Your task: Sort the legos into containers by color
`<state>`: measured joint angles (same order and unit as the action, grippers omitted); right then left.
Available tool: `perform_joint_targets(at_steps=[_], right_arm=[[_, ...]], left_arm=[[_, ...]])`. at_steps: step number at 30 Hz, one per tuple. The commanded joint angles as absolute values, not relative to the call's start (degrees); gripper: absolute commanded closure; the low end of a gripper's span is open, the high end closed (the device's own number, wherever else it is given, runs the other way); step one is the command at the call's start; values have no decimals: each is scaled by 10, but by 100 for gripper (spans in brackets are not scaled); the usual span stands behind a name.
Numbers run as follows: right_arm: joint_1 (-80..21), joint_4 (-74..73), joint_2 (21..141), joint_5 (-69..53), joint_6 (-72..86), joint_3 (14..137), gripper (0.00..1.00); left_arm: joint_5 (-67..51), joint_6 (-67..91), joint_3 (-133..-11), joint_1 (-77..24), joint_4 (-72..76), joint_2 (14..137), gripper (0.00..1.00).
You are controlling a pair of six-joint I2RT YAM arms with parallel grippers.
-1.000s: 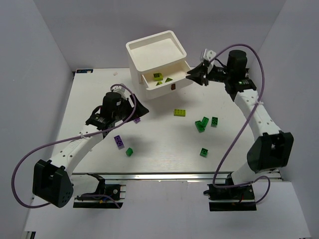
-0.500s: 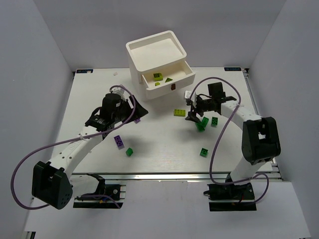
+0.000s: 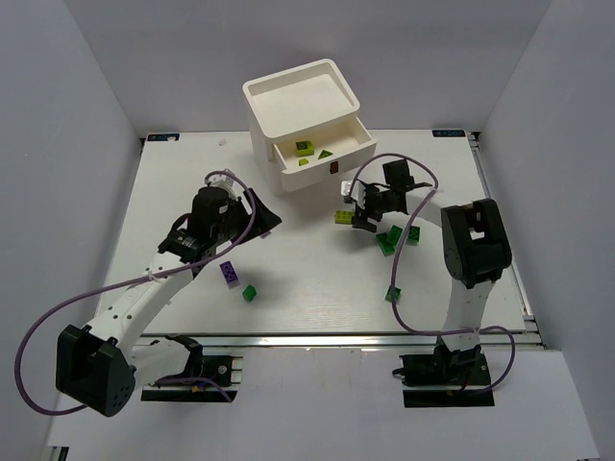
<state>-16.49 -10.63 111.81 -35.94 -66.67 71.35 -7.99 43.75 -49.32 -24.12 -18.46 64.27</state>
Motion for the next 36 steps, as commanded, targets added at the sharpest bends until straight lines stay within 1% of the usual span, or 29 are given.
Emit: perform_joint_targets(at_steps=[1, 4, 7, 9, 10, 11, 13, 14, 16, 17, 20, 21, 23, 24, 26, 28, 30, 31, 32, 33, 34, 35, 36], right_arm=[[-177, -109, 1134, -359, -680, 756, 17], [-179, -112, 1153, -358, -675, 776, 19], [-185, -141, 1172, -359, -686, 796, 23], [-186, -159, 1181, -363, -694, 804, 28], [-185, -168, 1185, -366, -704, 814, 32], [-185, -194, 1188, -368, -710, 820, 39], [-185, -220, 1197, -369, -727, 831, 45], [-185, -229, 1199, -370, -733, 834, 50], [-184, -238, 1194, -369, -742, 828, 53], [-185, -240, 1190, -370, -744, 817, 60], [-182, -250, 1165, -381, -755, 798, 71], [-181, -254, 1142, -388, -759, 785, 76], [-179, -290, 1115, -412, -771, 775, 84], [-177, -307, 1081, -429, -775, 770, 85], [-175, -374, 1050, -474, -791, 768, 90], [-176, -415, 998, -515, -791, 769, 93], [-174, -416, 945, -533, -749, 773, 94], [-173, -405, 930, -538, -720, 777, 94], [-172, -357, 916, -538, -682, 782, 94], [-171, -327, 892, -534, -611, 794, 94], [-168, -232, 874, -521, -543, 807, 97], [-168, -231, 874, -512, -511, 816, 97], [-167, -199, 874, -505, -485, 826, 98]], left_arm=[[-69, 442, -490, -243, -189, 618, 17], [-69, 443, -490, -243, -187, 620, 17], [-71, 442, -492, -243, -185, 625, 17], [-75, 441, -495, -243, -183, 628, 17], [-76, 440, -495, -243, -182, 628, 17], [-77, 440, -495, -243, -179, 628, 17], [-81, 441, -495, -243, -171, 630, 17], [-83, 440, -496, -243, -169, 631, 17], [-90, 438, -502, -243, -162, 637, 18], [-91, 436, -504, -243, -157, 640, 17], [-105, 426, -523, -243, -147, 652, 18], [-108, 422, -529, -243, -144, 656, 19], [-122, 411, -547, -243, -132, 667, 21], [-126, 406, -554, -243, -127, 671, 22], [-139, 394, -575, -243, -114, 684, 24], [-146, 387, -588, -243, -104, 693, 27], [-154, 375, -613, -248, -105, 714, 28], [-156, 371, -620, -248, -105, 722, 30], [-159, 365, -633, -248, -107, 737, 32], [-161, 361, -638, -248, -112, 744, 34], [-164, 356, -649, -248, -112, 762, 36], [-164, 356, -649, -248, -112, 762, 36], [-164, 356, -651, -248, -111, 766, 37]])
